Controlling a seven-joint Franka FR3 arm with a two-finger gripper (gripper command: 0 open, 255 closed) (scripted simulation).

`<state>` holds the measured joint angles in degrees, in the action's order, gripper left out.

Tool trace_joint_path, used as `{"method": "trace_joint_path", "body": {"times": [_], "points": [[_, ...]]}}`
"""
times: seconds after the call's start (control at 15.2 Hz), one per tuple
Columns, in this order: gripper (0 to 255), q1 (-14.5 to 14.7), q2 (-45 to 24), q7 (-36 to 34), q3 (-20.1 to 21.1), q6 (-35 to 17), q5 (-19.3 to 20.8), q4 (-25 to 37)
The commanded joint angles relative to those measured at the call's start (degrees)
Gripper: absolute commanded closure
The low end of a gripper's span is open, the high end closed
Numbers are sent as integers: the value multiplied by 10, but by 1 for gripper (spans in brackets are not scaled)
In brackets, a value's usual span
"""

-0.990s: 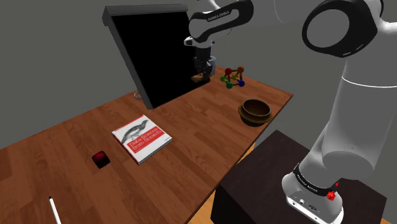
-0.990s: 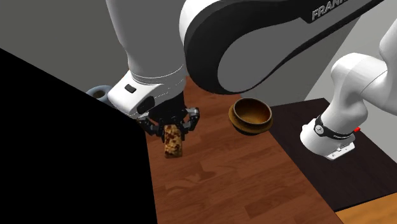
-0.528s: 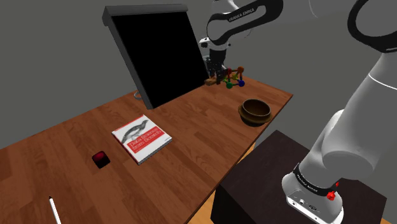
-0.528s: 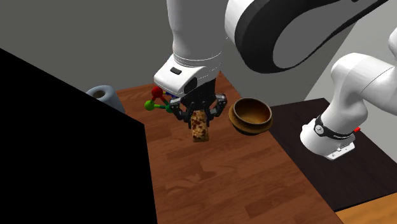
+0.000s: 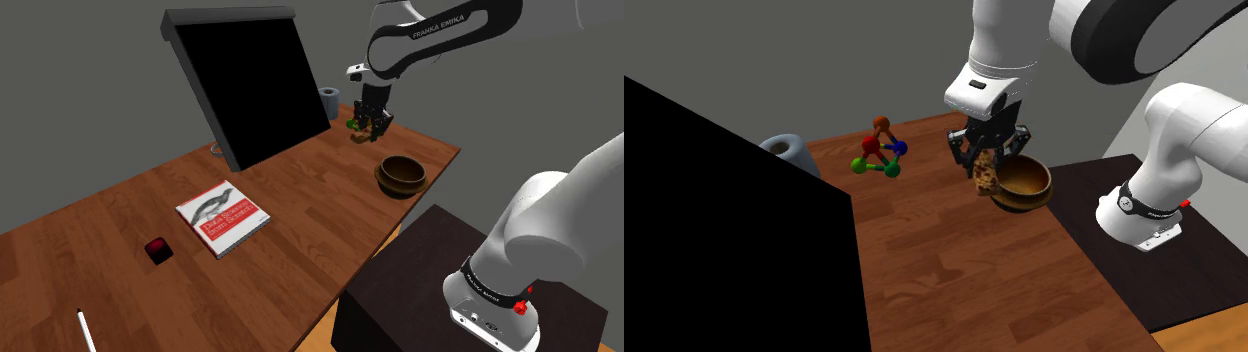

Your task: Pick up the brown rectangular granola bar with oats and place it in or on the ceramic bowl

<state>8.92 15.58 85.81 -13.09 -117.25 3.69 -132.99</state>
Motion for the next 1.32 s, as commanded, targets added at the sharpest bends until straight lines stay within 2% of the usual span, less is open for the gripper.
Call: {"method": "trace_joint_path", "body": {"times": [0.0,0.53,1.25], "points": [[255,-10,44,7,-5,-2,13,-45],[255,-61,223,35,-24,38,64,-181],[255,-64,183,35,-39,-62,74,-242]]}}
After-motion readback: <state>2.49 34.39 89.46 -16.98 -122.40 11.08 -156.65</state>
